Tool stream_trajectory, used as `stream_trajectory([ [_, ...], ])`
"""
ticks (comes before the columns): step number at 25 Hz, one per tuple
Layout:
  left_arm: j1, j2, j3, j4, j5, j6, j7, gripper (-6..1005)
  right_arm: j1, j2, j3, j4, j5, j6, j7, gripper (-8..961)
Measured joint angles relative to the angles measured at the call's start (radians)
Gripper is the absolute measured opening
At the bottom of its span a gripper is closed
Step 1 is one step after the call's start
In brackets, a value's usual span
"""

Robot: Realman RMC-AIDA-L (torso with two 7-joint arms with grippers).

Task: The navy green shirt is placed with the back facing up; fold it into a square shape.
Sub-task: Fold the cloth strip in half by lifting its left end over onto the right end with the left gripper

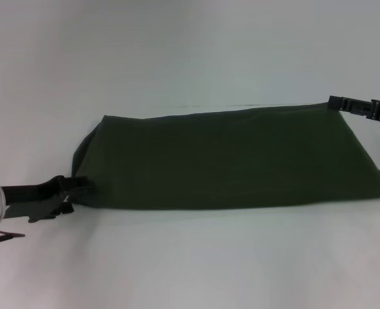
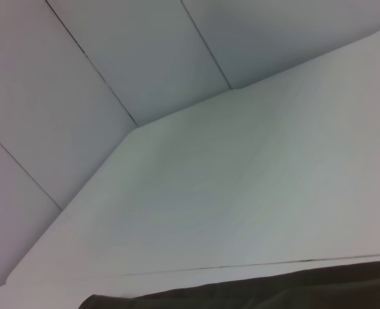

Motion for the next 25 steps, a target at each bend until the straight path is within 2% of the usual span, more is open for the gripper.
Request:
stream_trajectory([
  [8, -0.006, -0.007, 0.003, -0.015, 0.000, -0.021, 0.000, 785, 0.000, 0.000, 0.000, 0.000, 0.000, 0.000, 0.000, 915],
  [25, -0.025, -0.008, 0.026, -0.040, 0.000, -0.084, 0.000, 784, 0.002, -0.002, 0.000, 0.000, 0.010, 0.008, 0.000, 915],
])
